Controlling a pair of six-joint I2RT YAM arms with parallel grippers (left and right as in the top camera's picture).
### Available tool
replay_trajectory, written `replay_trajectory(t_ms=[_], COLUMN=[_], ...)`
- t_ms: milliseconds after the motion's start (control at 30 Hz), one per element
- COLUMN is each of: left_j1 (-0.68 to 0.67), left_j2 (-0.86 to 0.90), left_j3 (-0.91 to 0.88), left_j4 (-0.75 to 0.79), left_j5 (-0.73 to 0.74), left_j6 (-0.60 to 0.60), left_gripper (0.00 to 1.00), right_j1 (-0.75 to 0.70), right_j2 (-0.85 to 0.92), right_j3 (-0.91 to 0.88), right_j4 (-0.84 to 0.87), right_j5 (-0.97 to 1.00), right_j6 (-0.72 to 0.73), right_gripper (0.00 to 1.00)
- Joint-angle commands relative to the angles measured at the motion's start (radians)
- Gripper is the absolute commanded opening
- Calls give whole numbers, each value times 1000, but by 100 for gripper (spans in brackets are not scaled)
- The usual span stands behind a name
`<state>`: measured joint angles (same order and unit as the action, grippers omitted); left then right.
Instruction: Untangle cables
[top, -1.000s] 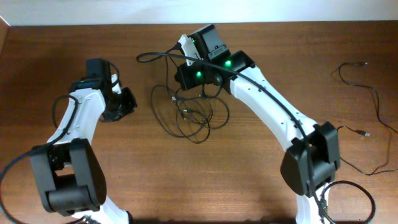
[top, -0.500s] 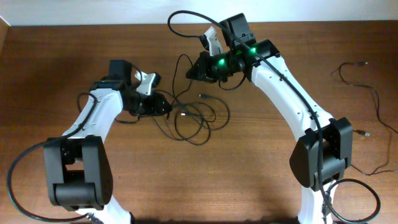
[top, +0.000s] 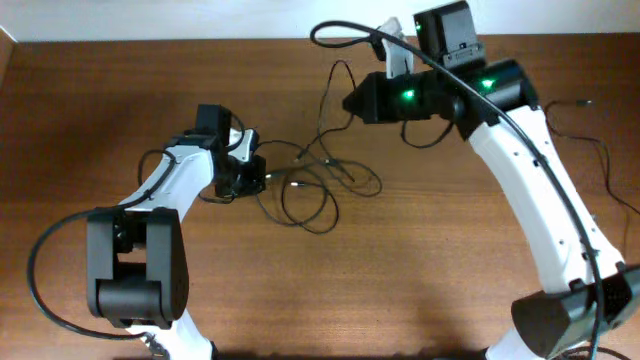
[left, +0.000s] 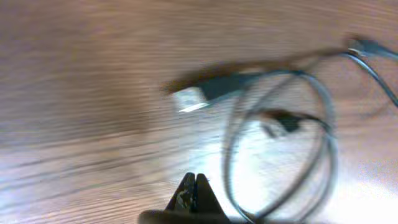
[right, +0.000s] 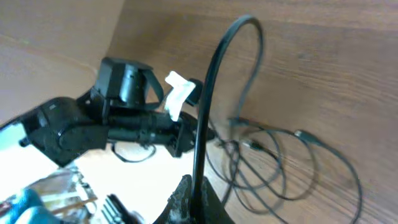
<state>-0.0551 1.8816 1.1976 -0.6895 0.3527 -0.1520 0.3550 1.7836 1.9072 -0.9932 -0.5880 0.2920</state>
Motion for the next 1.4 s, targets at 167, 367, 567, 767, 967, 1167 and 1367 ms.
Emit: replay_trajectory(t_ms=[167,367,567,767,967,1167,1367], left_j1=[3,3,3,4,4,3,3], left_j2=[11,11,11,10,11,11,11], left_j3=[-150,-150,-150,-142,-142,-142,-142], left_j4=[99,99,98,114,113,114,113], left_j5=[-179,-192,-173,-158,-159,-159,-159], left_j6=[-147,-147,-146,-147,-147,-147,-147], left_gripper=[7,13,3,0,1,3,3], right_j1=[2,2,3,3,3,-5,-128], right_j2=[-206,-364,-472,-529,-536,-487,-349], right_j3=[5,5,5,5,5,5,5], right_j4=[15,55,90,145,96,-184,-401], right_j5=[157,354,621,819,1100,1265,1202], right_j6=[-159,-184,-184,-184,-185,-179,-74], right_gripper=[4,4,4,4,4,4,4])
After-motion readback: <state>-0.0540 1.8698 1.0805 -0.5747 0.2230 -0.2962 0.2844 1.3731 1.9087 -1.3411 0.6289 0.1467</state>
